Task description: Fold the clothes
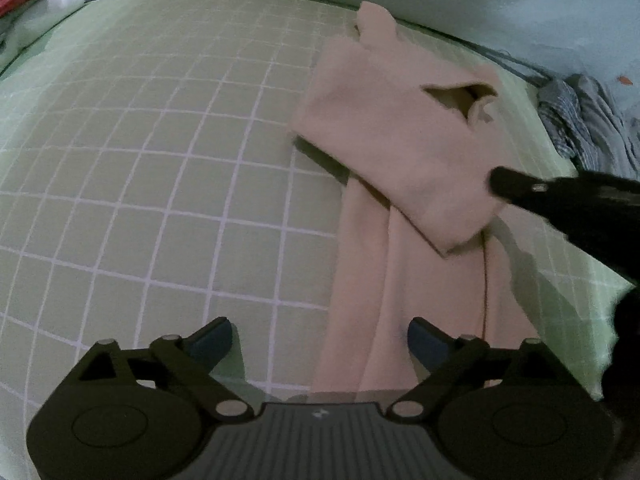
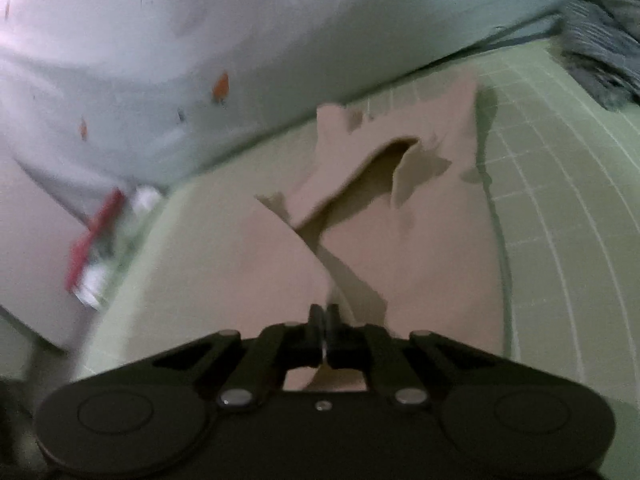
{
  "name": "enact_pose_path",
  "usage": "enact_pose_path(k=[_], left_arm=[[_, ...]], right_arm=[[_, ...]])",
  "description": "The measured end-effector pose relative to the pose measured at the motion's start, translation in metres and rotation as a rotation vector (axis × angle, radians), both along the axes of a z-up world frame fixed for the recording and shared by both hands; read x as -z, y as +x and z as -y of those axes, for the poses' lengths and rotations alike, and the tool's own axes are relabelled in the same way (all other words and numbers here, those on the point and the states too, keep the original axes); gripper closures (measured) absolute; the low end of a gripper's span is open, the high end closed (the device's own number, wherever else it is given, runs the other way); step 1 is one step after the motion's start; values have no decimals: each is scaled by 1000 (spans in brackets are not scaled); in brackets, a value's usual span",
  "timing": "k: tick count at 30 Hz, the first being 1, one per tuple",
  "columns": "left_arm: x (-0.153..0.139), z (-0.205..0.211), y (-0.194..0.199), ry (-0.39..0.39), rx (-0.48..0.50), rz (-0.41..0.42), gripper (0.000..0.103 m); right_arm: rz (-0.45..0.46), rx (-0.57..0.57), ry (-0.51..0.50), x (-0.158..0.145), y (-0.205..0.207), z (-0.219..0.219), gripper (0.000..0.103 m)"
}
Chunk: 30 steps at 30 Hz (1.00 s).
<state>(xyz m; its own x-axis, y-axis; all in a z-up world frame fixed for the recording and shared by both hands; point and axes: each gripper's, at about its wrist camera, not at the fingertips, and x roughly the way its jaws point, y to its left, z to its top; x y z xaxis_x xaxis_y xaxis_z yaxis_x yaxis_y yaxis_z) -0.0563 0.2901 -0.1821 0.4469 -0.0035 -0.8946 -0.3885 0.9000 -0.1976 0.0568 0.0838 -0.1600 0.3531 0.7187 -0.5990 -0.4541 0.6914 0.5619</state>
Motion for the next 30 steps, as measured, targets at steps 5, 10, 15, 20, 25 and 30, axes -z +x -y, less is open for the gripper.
enact_pose_path(k=[5, 10, 15, 20, 25, 30], left_arm=[[4, 10, 3, 36, 39, -10, 1], [6, 18, 4, 82, 65, -19, 0], [8, 26, 2, 125, 86, -25, 0], [7, 23, -4, 113, 86, -20, 0], [5, 23, -14, 115, 82, -18, 0], [4, 22, -17, 108, 78, -18, 0]], right_arm=[[-56, 67, 41, -12, -32, 23, 101], [-86, 104, -7, -7, -52, 39, 101], [-130, 136, -27, 2, -66, 52, 101], [-172, 174, -7, 4, -82, 69, 101], [-215, 233, 13, 6, -94, 91, 101], [-276, 276, 111, 10, -102, 110, 101]])
